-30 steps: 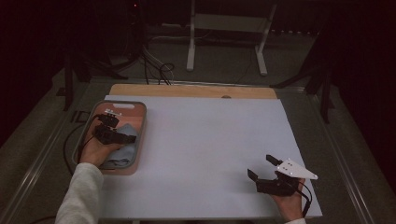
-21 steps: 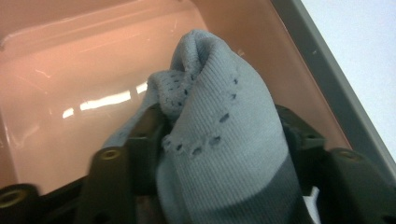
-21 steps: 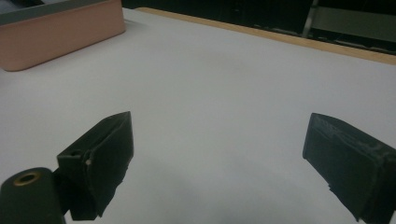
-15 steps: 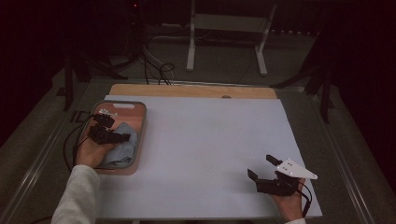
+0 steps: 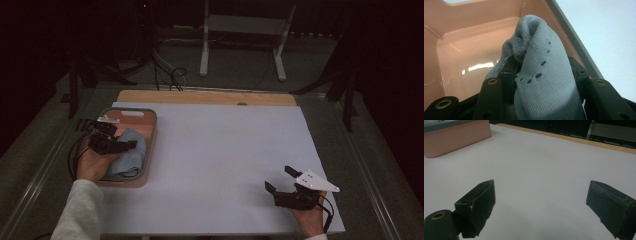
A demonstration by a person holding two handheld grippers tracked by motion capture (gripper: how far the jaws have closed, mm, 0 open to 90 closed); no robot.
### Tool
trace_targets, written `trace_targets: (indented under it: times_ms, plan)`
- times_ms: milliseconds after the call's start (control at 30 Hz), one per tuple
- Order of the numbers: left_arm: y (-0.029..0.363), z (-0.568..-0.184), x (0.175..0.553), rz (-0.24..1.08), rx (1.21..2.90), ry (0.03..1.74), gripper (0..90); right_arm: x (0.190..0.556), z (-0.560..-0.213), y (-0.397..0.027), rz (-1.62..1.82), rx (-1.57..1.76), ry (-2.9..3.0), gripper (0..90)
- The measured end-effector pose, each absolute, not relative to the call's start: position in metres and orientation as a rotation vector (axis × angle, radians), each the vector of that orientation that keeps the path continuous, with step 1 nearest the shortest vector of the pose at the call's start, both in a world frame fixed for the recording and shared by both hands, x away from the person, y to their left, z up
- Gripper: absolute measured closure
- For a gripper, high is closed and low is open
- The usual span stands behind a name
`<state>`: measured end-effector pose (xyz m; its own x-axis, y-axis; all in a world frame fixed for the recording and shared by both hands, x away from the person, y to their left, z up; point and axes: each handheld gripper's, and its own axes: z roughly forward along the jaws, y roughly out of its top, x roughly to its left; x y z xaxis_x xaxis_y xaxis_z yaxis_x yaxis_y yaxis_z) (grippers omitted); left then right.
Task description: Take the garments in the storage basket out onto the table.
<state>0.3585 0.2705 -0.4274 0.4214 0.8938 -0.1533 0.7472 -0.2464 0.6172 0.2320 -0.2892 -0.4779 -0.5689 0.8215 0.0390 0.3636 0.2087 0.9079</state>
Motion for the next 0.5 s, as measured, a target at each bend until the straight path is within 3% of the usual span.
trace_targets:
  times_ms: [500]
  plan:
    - [0.271,-0.411,0.354,0.336,2.020,1.356,58.2,0.232,-0.478,-0.290,1.327,1.100,2.028,8.9]
